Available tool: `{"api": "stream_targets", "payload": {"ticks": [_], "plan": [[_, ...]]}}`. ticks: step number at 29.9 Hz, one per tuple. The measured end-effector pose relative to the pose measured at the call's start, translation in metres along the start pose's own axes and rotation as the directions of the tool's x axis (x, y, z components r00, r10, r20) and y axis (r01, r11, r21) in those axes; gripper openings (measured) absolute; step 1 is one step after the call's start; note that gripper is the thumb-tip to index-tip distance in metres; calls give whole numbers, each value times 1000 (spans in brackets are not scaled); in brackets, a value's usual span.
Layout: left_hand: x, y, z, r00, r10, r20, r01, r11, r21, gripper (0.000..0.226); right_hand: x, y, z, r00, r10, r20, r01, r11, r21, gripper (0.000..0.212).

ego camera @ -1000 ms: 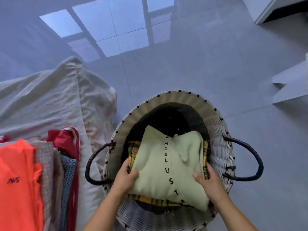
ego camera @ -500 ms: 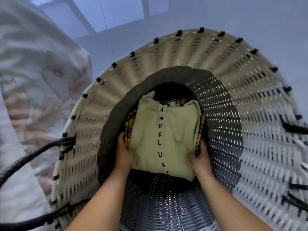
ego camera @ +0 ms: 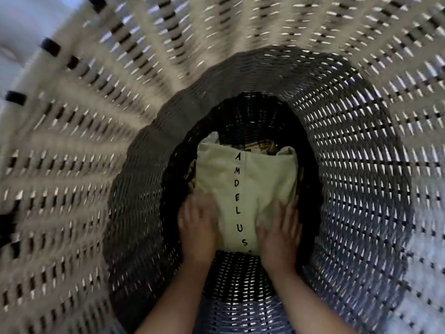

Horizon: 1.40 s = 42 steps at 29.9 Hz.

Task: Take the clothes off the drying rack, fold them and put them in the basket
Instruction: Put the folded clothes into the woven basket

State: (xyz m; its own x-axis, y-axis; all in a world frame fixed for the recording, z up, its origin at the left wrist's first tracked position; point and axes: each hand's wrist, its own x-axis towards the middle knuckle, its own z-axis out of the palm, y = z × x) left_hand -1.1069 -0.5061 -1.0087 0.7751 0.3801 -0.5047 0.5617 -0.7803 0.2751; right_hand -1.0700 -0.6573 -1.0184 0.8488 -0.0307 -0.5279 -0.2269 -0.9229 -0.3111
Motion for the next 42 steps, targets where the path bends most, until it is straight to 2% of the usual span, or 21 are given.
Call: {"api": "stream_targets", "payload": {"ticks": [2, 3, 4, 6, 8, 11, 13, 16, 18, 20, 23, 25, 27, 30, 32, 34, 36, 37, 39, 41, 42], "plan": [[-20, 0, 18, 957, 247, 154, -264, 959, 102, 62, 5, 7, 1, 989, 22, 146, -7, 995, -103, 62], [-26, -1, 22, 933, 243, 266, -282, 951, 123, 62, 13, 11, 2, 971, 56, 234, -27, 992, -125, 62], [-24, 1, 21, 917, 171, 360, -241, 958, 158, 63, 21, 14, 0, 947, 91, 309, -52, 990, -131, 61], [-15, 3, 17, 900, 109, 423, -226, 945, 238, 68, 30, 14, -5, 913, 114, 392, -83, 992, -95, 59], [-13, 10, 3, 827, -5, 563, -170, 951, 259, 57, 23, 2, -18, 903, 136, 408, -125, 991, -55, 57], [-39, 21, -34, 799, -7, 601, -159, 962, 223, 55, -6, -21, -47, 916, 136, 378, -136, 990, -28, 58], [-71, 26, -67, 796, 2, 605, -77, 992, 98, 56, -35, -36, -73, 914, 70, 400, -81, 997, 11, 57], [-116, 35, -130, 865, 66, 498, 80, 960, -267, 57, -86, -57, -116, 895, 23, 445, -105, 982, 159, 57], [-150, 35, -179, 901, 68, 428, 156, 871, -467, 53, -117, -73, -151, 876, 59, 479, -177, 963, 205, 66], [-181, 34, -219, 941, 26, 337, 195, 772, -605, 40, -142, -84, -175, 846, 114, 521, -261, 940, 218, 53], [-219, 19, -294, 985, -85, 152, 171, 617, -768, 34, -186, -113, -203, 930, 115, 348, -246, 900, 360, 29], [-235, -11, -342, 993, -119, 20, 92, 640, -763, 45, -220, -151, -216, 939, 87, 334, -243, 854, 460, 11], [-240, -48, -376, 974, -189, -126, 29, 653, -757, 45, -247, -194, -215, 937, 15, 348, -201, 840, 504, 18], [-255, -114, -425, 890, -268, -368, -35, 766, -642, 45, -286, -270, -214, 916, -169, 363, -64, 834, 548, 12], [-254, -156, -442, 815, -375, -442, 59, 812, -580, 86, -303, -305, -205, 878, -282, 386, 7, 815, 579, 42], [-248, -203, -438, 785, -458, -417, 212, 832, -513, 115, -316, -330, -194, 851, -366, 376, 104, 819, 564, 85], [-247, -230, -434, 770, -577, -272, 361, 745, -561, 120, -326, -347, -183, 838, -381, 391, 145, 846, 513, 120], [-248, -235, -432, 766, -606, -212, 382, 696, -608, 117, -329, -352, -176, 843, -375, 386, 150, 853, 500, 135], [-251, -234, -431, 778, -611, -145, 368, 632, -682, 99, -336, -361, -166, 845, -374, 383, 159, 859, 487, 135], [-250, -234, -430, 783, -615, -94, 364, 576, -732, 72, -341, -366, -157, 838, -382, 391, 174, 864, 472, 108], [-249, -239, -427, 784, -616, -81, 367, 564, -740, 69, -341, -365, -153, 842, -378, 385, 179, 869, 460, 98]]}}
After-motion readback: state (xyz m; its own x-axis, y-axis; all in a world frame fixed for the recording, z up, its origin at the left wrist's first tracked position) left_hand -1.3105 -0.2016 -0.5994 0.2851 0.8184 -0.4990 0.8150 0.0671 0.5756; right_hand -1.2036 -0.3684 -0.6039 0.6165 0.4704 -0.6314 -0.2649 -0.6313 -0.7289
